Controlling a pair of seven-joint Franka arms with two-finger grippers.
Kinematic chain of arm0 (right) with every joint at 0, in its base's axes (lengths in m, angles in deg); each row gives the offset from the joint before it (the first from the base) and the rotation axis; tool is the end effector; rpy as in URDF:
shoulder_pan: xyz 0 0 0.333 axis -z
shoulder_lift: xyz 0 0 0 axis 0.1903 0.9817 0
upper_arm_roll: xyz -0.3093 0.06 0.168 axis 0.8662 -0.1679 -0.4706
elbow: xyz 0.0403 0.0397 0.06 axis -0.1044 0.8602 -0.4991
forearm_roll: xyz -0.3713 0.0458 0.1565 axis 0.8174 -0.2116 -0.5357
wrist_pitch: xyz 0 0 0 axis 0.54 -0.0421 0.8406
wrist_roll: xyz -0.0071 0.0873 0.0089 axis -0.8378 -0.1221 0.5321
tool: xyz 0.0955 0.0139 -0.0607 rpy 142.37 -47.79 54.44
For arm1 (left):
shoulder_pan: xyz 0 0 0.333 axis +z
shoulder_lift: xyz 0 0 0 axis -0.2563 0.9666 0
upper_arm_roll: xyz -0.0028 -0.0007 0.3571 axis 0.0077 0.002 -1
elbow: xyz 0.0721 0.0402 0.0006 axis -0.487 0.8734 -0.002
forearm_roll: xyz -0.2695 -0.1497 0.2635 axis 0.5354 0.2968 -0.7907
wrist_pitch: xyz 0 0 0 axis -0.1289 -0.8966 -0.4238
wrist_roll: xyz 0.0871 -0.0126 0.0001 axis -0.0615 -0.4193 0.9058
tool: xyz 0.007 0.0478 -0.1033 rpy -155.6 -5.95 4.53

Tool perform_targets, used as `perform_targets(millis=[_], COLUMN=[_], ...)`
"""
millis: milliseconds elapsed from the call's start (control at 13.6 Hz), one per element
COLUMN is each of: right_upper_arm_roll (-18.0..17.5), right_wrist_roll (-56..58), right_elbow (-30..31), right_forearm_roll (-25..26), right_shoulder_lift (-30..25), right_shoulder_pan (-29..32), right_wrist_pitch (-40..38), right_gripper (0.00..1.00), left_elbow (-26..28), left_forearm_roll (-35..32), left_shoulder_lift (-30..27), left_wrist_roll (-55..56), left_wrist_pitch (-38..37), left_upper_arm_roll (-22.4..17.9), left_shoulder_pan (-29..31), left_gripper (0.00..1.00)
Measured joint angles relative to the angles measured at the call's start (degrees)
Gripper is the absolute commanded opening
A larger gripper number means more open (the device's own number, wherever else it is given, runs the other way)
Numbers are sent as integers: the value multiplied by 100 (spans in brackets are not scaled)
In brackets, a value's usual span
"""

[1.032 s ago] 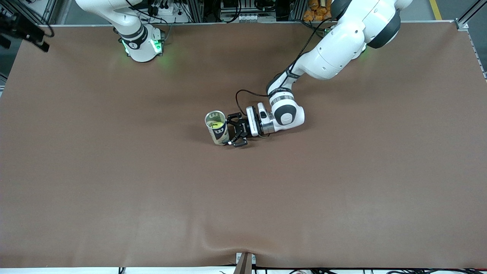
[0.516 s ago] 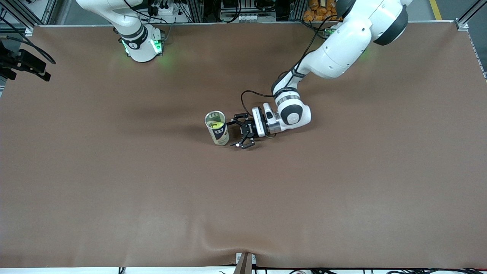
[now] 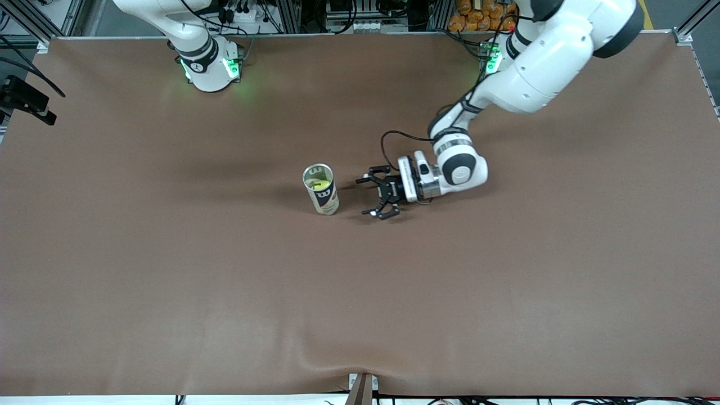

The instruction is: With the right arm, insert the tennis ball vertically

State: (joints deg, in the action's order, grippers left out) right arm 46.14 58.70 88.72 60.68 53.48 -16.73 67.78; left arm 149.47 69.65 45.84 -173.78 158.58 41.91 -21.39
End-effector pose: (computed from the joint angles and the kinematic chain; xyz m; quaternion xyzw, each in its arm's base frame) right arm 0.5065 -0.0654 0.6978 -0.9999 0.0120 -0.0114 0.0009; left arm 0.5076 -0.3720 0.1244 0.6028 -0.4753 0.4607 0.4455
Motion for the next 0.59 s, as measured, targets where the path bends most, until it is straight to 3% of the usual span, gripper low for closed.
perform_targets(millis=[295,589], right_upper_arm_roll=[-125,-133], right_wrist_roll=[52,70], right_elbow=[0,-60], right_forearm_roll=[-11,-122], right_shoulder_lift=[24,27], right_shoulder_pan=[-97,-139], right_wrist_pitch=[1,-23], right_gripper=[100,100], left_elbow=[165,61], left_forearm_roll=[-1963,-4241], left_shoulder_lift=[-3,-8], left_wrist_roll=[396,1382], left_wrist_pitch=[-187,-1061], left_upper_arm_roll=[507,588], left_shoulder_pan=[1461,2698], left_gripper=[100,100])
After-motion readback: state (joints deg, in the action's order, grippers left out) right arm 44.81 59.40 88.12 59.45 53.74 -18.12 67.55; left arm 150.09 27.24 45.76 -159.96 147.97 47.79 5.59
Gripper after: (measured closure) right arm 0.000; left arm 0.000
